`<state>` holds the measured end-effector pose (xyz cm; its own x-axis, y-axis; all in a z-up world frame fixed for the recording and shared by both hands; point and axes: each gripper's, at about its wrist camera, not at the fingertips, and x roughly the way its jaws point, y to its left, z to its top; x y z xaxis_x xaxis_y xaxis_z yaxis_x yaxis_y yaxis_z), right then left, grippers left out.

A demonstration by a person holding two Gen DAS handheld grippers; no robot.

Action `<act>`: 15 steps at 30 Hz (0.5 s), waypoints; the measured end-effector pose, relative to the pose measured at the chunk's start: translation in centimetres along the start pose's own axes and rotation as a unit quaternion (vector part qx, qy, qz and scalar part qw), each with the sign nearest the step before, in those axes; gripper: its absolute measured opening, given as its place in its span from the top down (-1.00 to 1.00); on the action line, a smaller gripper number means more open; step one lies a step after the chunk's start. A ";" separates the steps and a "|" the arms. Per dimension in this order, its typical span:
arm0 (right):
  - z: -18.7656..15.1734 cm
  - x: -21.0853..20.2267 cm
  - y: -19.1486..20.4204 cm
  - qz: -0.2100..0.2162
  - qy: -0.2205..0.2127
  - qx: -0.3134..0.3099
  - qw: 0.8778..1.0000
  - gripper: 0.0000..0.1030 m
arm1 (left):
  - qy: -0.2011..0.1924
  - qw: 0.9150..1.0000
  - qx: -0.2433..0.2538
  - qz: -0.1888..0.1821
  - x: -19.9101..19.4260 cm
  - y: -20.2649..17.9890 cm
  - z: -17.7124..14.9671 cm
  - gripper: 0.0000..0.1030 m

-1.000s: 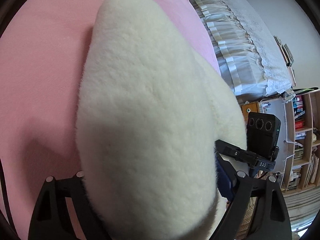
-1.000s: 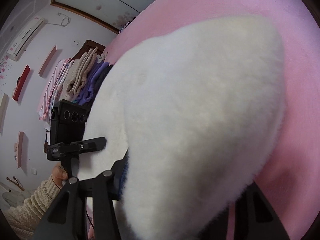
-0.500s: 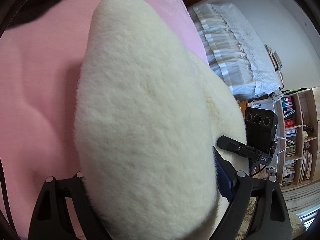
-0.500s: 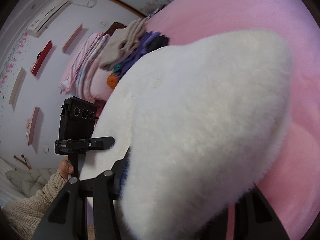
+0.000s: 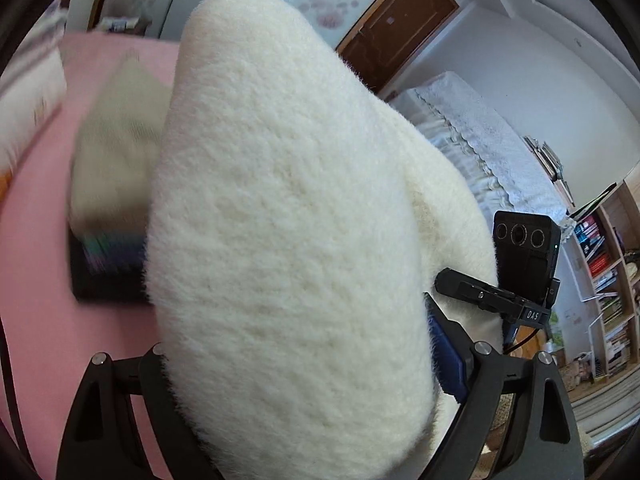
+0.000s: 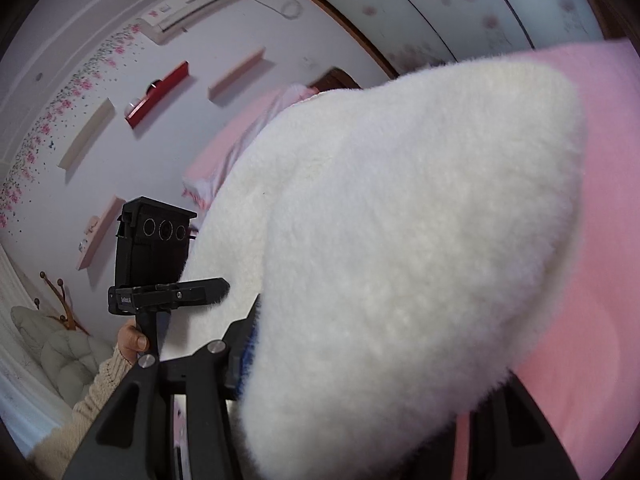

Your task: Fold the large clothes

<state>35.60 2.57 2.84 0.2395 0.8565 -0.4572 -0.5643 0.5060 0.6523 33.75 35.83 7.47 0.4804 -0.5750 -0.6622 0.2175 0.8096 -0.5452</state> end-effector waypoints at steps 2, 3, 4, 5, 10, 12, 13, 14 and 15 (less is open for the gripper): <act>4.5 2.7 0.7 0.009 -0.016 -0.010 1.000 0.02 | -0.011 1.000 0.011 0.021 -1.5 2.5 4.7 -0.74; 6.9 4.4 1.0 0.010 -0.024 -0.021 0.999 0.02 | -0.015 0.999 0.015 0.034 -1.8 4.1 7.2 -0.75; 8.9 6.2 1.1 0.009 -0.029 -0.027 0.999 0.02 | -0.017 0.998 0.023 0.050 -2.0 5.6 9.4 -0.76; 11.0 8.2 1.0 0.010 -0.035 -0.028 0.999 0.02 | -0.021 0.998 0.017 0.057 -2.1 7.3 11.3 -0.76; 17.7 18.2 -2.3 0.006 -0.047 -0.010 0.999 0.02 | -0.023 0.994 -0.028 0.101 1.5 17.2 16.5 -0.80; 18.4 22.4 -5.0 -0.008 -0.039 0.018 0.999 0.02 | 0.005 0.990 -0.069 0.119 6.1 21.8 16.1 -0.88; 18.1 24.3 -6.6 -0.025 -0.024 0.024 0.999 0.02 | 0.011 0.989 -0.087 0.122 7.4 24.0 15.4 -1.00; 17.5 26.2 -8.3 -0.042 -0.005 0.033 0.999 0.01 | 0.009 0.988 -0.107 0.111 8.7 25.9 14.7 -1.00; 16.6 28.2 -10.4 -0.053 0.016 0.051 0.997 -0.06 | -0.001 0.988 -0.136 0.075 9.6 27.5 13.8 -1.00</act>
<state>61.37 23.13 -6.82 0.2674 0.7943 -0.5455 -0.4526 0.6033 0.6566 56.09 54.24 -6.77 0.4921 -0.4499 -0.7453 -0.0933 0.8239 -0.5590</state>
